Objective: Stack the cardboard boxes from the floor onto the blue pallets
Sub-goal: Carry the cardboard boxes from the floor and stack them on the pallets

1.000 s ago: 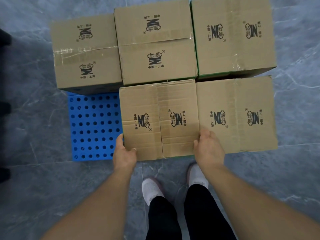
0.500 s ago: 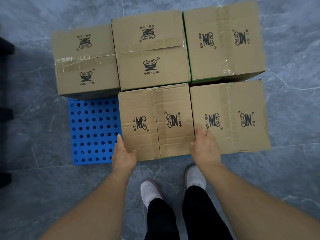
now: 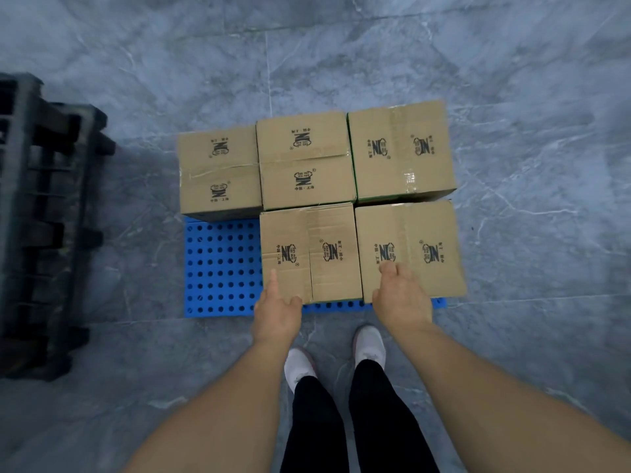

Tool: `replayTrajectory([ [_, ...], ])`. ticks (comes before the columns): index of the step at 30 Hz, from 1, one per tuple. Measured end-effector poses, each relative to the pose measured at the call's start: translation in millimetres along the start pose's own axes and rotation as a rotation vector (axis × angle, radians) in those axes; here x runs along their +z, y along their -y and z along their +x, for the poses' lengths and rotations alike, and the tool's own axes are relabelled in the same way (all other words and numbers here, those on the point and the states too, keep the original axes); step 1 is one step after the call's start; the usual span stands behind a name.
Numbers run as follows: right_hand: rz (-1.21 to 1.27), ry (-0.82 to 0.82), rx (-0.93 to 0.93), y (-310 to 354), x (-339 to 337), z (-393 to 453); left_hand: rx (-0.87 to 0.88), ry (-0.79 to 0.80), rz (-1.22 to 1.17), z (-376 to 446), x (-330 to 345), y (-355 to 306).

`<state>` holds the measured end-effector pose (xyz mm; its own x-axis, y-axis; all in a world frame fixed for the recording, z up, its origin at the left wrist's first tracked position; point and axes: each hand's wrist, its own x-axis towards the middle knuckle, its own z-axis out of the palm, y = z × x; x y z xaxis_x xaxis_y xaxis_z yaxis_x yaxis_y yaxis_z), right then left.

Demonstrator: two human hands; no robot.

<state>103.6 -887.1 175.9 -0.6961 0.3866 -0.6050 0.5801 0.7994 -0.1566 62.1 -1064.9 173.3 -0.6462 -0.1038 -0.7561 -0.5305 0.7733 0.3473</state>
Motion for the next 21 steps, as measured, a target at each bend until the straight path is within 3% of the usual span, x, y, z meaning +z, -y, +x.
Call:
replayTrajectory([
  [9,0.014,-0.072,-0.049,-5,-75,-81,0.129,0.001,0.109,-100,-36,-35],
  [21,0.111,-0.243,0.147,-46,-180,-182,0.469,0.038,0.312,-185,-67,-115],
])
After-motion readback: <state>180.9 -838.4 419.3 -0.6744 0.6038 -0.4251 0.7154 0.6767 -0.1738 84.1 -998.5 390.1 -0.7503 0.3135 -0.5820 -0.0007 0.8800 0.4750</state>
